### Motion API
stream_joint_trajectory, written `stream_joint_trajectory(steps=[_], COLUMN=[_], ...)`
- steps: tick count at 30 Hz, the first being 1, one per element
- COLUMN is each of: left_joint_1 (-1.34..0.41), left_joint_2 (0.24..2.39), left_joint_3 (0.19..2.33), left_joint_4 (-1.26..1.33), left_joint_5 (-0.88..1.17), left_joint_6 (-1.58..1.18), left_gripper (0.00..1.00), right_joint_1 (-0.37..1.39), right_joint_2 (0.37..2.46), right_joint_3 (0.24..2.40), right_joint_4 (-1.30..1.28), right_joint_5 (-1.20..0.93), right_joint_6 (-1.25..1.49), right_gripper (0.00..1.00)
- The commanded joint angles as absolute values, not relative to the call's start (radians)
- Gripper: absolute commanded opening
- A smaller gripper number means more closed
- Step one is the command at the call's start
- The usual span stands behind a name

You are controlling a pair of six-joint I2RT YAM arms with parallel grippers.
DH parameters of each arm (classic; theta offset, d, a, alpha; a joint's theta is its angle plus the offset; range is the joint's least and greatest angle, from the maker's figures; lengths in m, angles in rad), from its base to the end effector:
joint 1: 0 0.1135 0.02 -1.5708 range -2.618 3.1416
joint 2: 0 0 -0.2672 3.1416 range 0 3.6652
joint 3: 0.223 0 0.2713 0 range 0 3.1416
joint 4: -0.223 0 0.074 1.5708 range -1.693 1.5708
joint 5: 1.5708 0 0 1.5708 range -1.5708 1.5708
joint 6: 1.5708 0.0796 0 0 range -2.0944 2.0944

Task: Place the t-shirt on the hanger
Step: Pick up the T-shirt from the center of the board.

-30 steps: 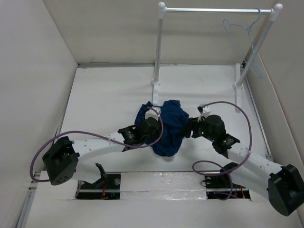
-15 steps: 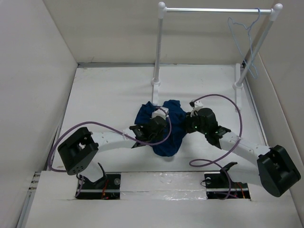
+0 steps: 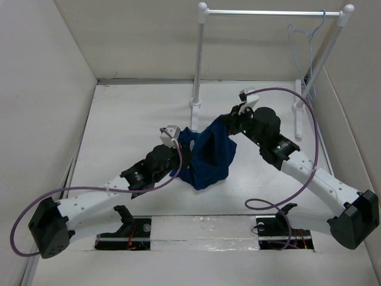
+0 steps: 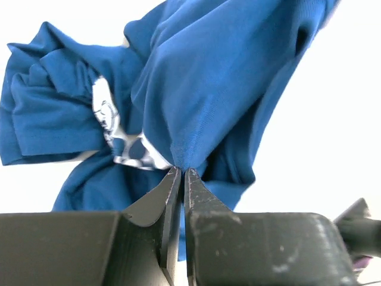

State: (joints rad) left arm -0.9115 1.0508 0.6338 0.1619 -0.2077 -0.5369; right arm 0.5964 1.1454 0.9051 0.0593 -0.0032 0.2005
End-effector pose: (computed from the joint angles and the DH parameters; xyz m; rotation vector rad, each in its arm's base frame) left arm 0.1970 -0.2274 0.2548 0.2030 1.8905 -0.8223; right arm 0.2746 0.1867 0.3245 -0.3540 1.7529 0.5810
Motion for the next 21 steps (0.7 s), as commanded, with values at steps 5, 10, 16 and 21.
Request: stream_joint_trajectory(steps=[5,10,16,21], left_joint_1=[-0.910,-0.920,-0.942,-0.942], left_joint_2=[0.859,0.929,1.023,1.100], left_joint_3=[0.463,0.429,0.482,0.589], left_joint_4=[0.351,0.477,0.509,0.381], left_joint_5=[-0.103,-0.045,-0.066,-0.087], left_joint_6=[-0.682,-0.719,-0.674,-0.582], left_gripper=[0.00,0.00,0.00,0.08], right_joint_1=[0.522,0.449,0.446,0.437], right_joint_2=[1.270,1.382,1.399,1.350], right_joint_3=[1.023,1.075,1.088,1.059], right_joint_4=[0.032,0.045,0.026,0.011], right_joint_5=[0.011,-0.121,-0.138,-0.179], right_joint_6=[0.133,0.133,0.135,0.124], right_gripper=[0.00,0.00,0.00,0.00])
